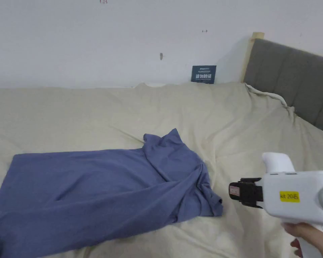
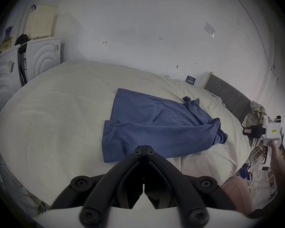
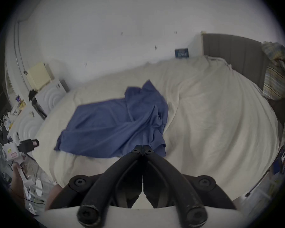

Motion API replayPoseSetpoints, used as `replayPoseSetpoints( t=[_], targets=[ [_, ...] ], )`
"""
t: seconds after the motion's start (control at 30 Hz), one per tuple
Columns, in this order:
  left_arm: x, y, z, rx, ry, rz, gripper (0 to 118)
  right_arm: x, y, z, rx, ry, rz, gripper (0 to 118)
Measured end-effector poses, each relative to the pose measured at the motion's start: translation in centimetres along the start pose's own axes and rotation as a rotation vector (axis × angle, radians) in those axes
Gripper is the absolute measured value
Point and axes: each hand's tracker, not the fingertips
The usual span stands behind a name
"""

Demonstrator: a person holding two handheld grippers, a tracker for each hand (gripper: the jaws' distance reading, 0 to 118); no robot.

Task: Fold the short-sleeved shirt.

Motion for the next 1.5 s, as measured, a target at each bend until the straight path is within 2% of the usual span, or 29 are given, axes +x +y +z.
replayPoseSetpoints(
  t=[0.1,0.13,0.17,0.2,0.23,0.43,0.47,0.5,0.53,0.57,0.6,0.63,0.7,0.8,0.93,1.07,1.1,1.13,1.17,1.2,1.27,1.4,1.5],
  targets=[
    [-0.5,0.2,0.0,0.014,0.004,0.018,0,0.1,2.5,-3.3,-0.161,0.011,-0.024,2],
    [-0.2,0.2,0.1,0.014,0.006,0.028,0,0.0,3.1,-4.5,-0.183,-0.028,-0.019,31],
    [-0.4,0.2,0.0,0.012,0.010,0.032,0,0.1,3.7,-5.9,-0.230,-0.048,-0.011,70],
    [-0.6,0.1,-0.1,0.008,0.012,0.043,0,0.3,4.3,-7.7,-0.306,-0.049,-0.023,103],
    [-0.7,0.0,-0.1,0.004,0.012,0.050,0,0.6,4.7,-8.9,-0.370,-0.087,-0.022,110],
    [-1.1,-0.9,-0.6,-0.043,0.036,0.050,0,1.5,5.5,-13.9,-0.412,-0.139,-0.085,110],
    [-1.2,-1.0,-0.7,-0.053,0.042,0.046,0,1.6,5.3,-14.5,-0.424,-0.145,-0.090,108],
    [-1.4,-1.0,-0.9,-0.064,0.046,0.043,0,1.5,5.2,-14.8,-0.429,-0.147,-0.087,101],
    [-1.5,-1.1,-1.0,-0.073,0.050,0.040,0,1.5,5.0,-15.1,-0.441,-0.147,-0.089,73],
    [-1.6,-1.2,-1.1,-0.081,0.052,0.041,0,1.6,4.6,-15.1,-0.447,-0.138,-0.101,57],
    [-1.7,-1.3,-1.3,-0.086,0.054,0.039,0,1.7,4.4,-15.1,-0.454,-0.124,-0.109,57],
    [-1.8,-1.4,-1.5,-0.092,0.054,0.038,0,1.9,4.2,-15.7,-0.474,-0.093,-0.155,3],
    [-2.1,-1.6,-2.0,-0.111,0.052,0.050,0,2.0,4.4,-15.2,-0.461,-0.103,-0.209,5],
    [-2.7,-1.5,-2.8,-0.119,0.053,0.108,0,2.2,4.9,-15.4,-0.447,-0.087,-0.168,5],
    [-3.8,0.9,-4.4,-0.153,0.072,0.114,0,1.6,4.7,-13.1,-0.404,-0.067,-0.099,5],
    [-5.4,4.1,-8.3,-0.399,0.060,0.074,1,1.5,4.6,-11.5,-0.390,-0.037,-0.067,5],
    [-5.6,4.5,-9.1,-0.417,0.066,0.062,16,1.5,4.4,-11.4,-0.396,-0.032,-0.067,5],
    [-5.8,4.9,-9.7,-0.420,0.071,0.065,69,1.5,4.2,-11.5,-0.402,-0.032,-0.068,5],
    [-5.8,5.2,-10.4,-0.436,0.104,0.042,111,0.9,3.8,-11.5,-0.404,-0.034,-0.066,5],
    [-6.5,5.2,-11.4,-0.459,0.115,0.029,117,0.7,3.4,-11.5,-0.405,-0.035,-0.063,5],
    [-6.4,5.0,-11.6,-0.438,0.103,0.009,115,0.2,2.9,-11.4,-0.398,-0.032,-0.050,5],
    [-6.8,3.7,-14.2,-0.539,0.218,-0.038,115,-0.3,2.2,-11.9,-0.415,-0.025,-0.039,5],
    [-6.6,2.7,-16.1,-0.609,0.237,-0.085,102,0.1,2.4,-12.3,-0.422,-0.021,-0.042,5]
  ],
)
